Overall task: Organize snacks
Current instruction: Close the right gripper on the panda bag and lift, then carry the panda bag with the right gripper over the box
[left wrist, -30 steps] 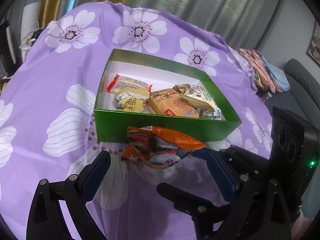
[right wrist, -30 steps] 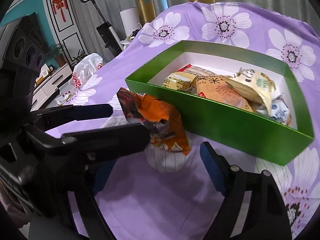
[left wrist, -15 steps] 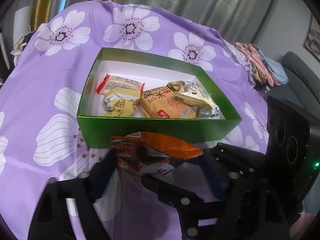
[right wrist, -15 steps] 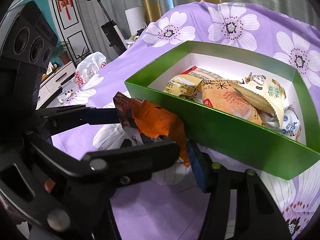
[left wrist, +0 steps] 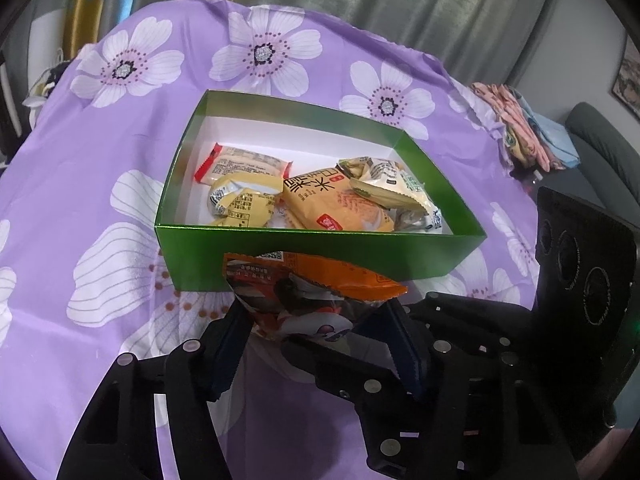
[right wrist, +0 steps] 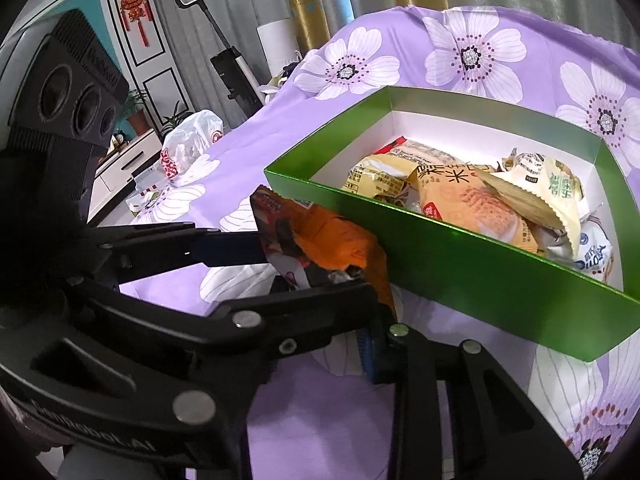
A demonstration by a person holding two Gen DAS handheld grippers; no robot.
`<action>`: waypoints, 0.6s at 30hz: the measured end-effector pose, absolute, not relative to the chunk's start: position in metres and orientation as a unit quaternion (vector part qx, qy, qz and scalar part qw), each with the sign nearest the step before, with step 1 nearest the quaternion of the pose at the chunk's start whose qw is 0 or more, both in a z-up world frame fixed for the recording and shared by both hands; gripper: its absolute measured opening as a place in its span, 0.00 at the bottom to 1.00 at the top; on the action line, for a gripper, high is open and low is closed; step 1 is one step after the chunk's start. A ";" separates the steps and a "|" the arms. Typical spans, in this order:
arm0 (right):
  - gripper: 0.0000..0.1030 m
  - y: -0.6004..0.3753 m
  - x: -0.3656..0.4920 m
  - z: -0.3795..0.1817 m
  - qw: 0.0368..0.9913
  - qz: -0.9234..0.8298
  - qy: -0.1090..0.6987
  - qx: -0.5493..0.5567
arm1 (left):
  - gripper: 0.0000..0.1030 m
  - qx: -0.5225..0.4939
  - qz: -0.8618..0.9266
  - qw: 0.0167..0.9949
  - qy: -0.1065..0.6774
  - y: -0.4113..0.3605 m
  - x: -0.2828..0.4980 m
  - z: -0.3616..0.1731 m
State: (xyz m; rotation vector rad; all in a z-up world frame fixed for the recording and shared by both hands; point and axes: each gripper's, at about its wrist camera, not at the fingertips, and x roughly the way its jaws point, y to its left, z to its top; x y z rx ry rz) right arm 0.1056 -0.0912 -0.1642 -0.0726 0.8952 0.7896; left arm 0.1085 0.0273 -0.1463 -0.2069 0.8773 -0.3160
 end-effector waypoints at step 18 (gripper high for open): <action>0.29 -0.095 0.090 -0.149 0.827 0.379 0.415 -0.019 | 0.54 -0.102 -0.159 0.892 0.411 0.020 0.083 -0.126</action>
